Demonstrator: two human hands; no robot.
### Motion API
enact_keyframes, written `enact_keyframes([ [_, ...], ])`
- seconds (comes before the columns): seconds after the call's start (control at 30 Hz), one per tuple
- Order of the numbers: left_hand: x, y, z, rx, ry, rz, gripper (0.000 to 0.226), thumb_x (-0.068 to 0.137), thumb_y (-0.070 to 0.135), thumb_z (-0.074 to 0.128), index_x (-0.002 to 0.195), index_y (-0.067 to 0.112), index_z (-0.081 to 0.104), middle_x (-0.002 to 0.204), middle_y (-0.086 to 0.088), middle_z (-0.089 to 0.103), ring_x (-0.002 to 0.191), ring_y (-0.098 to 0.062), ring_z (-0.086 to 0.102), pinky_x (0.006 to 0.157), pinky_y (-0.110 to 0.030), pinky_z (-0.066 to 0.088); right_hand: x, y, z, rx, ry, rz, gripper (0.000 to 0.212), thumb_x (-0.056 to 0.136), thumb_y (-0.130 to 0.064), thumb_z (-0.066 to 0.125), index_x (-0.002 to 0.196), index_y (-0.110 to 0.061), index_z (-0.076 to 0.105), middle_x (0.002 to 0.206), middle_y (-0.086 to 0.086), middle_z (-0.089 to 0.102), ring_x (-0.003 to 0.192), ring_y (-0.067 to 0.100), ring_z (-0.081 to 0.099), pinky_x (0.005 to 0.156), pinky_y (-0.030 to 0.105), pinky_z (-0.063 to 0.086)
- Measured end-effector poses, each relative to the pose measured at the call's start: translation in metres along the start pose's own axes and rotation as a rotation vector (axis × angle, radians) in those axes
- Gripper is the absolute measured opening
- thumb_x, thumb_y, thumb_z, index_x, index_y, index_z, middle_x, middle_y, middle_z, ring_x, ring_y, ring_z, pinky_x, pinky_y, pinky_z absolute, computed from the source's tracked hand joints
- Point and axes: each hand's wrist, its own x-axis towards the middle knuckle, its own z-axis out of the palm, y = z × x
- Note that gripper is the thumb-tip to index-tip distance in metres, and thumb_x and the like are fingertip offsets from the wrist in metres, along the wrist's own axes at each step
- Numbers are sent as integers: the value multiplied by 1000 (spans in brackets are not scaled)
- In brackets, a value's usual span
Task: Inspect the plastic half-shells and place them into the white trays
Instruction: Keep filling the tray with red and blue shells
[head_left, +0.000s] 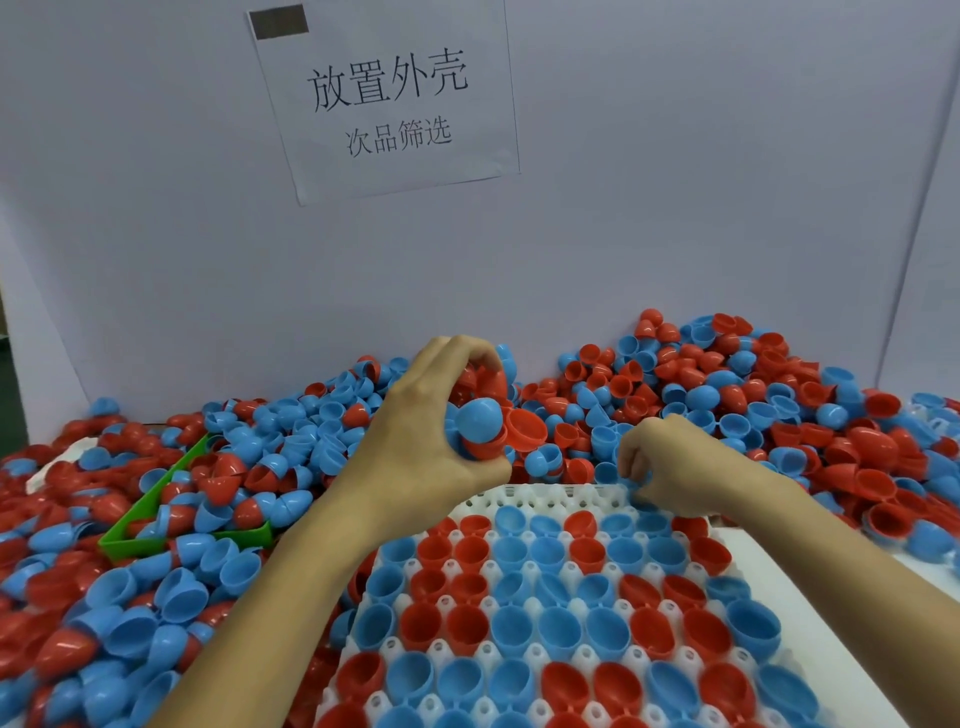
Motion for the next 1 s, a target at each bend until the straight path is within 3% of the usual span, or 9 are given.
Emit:
enact_keyframes([
  [0.27, 0, 2, -3, -27, -4, -3, 57, 69, 7, 83, 109, 31, 51, 107, 14, 53, 99, -4, 54, 80, -7, 45, -5, 4, 3, 63, 45, -8, 25, 85, -6, 75, 108, -14, 75, 104, -1, 74, 85, 7, 67, 78, 19, 58],
  [0.4, 0, 2, -3, -30, -3, 3, 55, 69, 10, 83, 109, 30, 51, 105, 15, 52, 98, -3, 54, 80, -7, 45, -7, 6, 7, 84, 86, 6, 22, 84, -10, 76, 105, -15, 77, 104, -2, 73, 73, 0, 59, 58, 10, 47],
  [0.47, 0, 2, -3, -32, -5, 3, 54, 69, 12, 83, 109, 31, 51, 105, 14, 53, 98, -4, 55, 80, -8, 45, -6, 8, 6, 81, 91, -2, 21, 84, -13, 77, 104, -17, 78, 103, -2, 74, 70, 0, 57, 54, 11, 43],
  [0.6, 0, 0, -1, -39, -3, -6, 56, 69, 10, 83, 109, 32, 51, 105, 15, 54, 98, -5, 56, 79, -8, 46, -5, 10, -1, 59, 94, 8, 23, 86, -16, 76, 108, -18, 76, 118, 2, 71, 95, 13, 66, 82, 27, 57],
  [0.67, 1, 0, 0, -29, -13, -11, 57, 69, 11, 83, 110, 33, 51, 107, 15, 54, 99, -5, 56, 81, -9, 46, -6, 9, -9, 53, 118, -8, 22, 87, -16, 75, 109, -17, 76, 120, 1, 71, 97, 11, 65, 86, 27, 57],
  [0.8, 0, 2, 2, -50, -36, -35, 57, 69, 15, 83, 109, 38, 49, 106, 15, 54, 98, -7, 58, 81, -14, 50, -19, -10, -39, 221, 245, -170, 16, 91, -24, 70, 105, -27, 75, 106, -15, 73, 80, -7, 63, 72, 10, 51],
  [0.9, -1, 5, 4, -120, -64, -65, 55, 68, 17, 81, 108, 40, 50, 98, 17, 55, 87, -8, 61, 72, -16, 50, -41, -40, -63, 494, 264, -351, 12, 90, -32, 68, 99, -39, 72, 89, -24, 73, 82, -5, 69, 74, 12, 56],
  [1.0, -2, 9, 7, -173, -85, -88, 53, 65, 21, 78, 107, 40, 51, 95, 15, 56, 80, -9, 61, 68, -20, 52, -59, -66, -74, 592, 260, -493, 11, 89, -30, 69, 99, -33, 72, 84, -13, 74, 81, 5, 72, 79, 19, 58],
])
